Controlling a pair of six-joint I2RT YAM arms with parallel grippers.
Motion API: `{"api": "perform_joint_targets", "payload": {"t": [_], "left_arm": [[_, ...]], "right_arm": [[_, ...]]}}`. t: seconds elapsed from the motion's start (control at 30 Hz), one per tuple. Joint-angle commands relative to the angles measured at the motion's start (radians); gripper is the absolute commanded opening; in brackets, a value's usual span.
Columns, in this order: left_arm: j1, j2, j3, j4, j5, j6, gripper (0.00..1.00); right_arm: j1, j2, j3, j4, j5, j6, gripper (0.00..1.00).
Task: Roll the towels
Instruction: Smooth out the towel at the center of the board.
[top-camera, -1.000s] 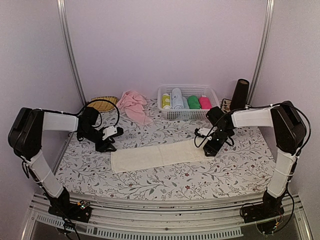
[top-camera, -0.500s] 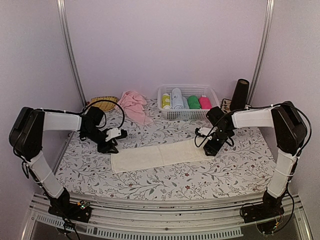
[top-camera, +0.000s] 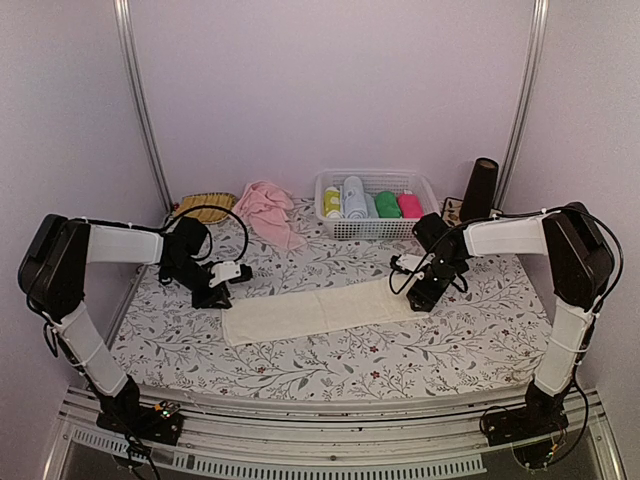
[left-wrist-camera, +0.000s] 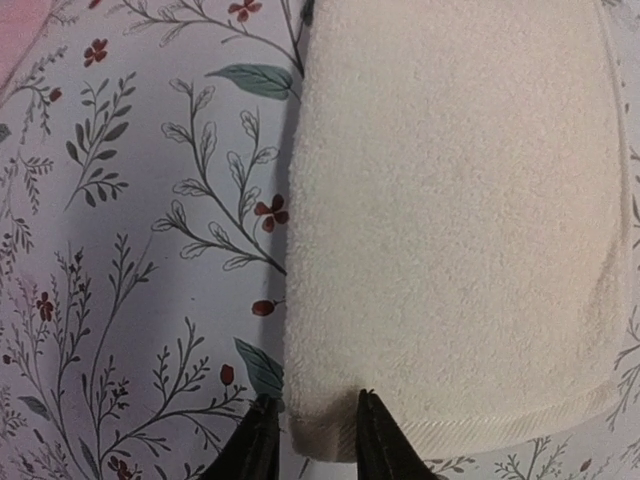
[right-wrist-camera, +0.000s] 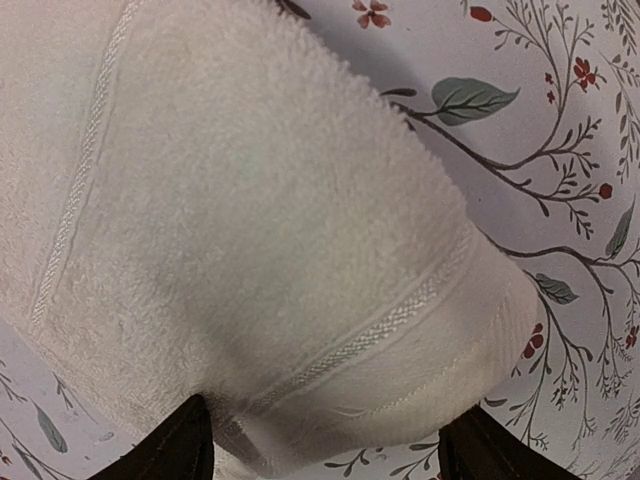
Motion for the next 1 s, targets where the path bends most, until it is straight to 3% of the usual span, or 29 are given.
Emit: {"api": "perform_joint_targets", "payload": {"t": [0.0,0.2,0.97], "left_arm": [[-0.002,-0.018,-0.013,-0.023,0.003,0.006,0.26],[-0.002,-0.008,0.004,-0.047,0.005,0.008,0.0],[0.039,-0.046,0.023,0.078,-0.078,-0.038,0.0]], "right_arm": [[0.0,-0.014,-0.007,0.008,0.033,0.005,0.77],[0.0,-0.015,-0.006,0.008,0.038,0.005,0.78],[0.0,-0.009,-0.009,0.008,0.037,0.001,0.78]]}}
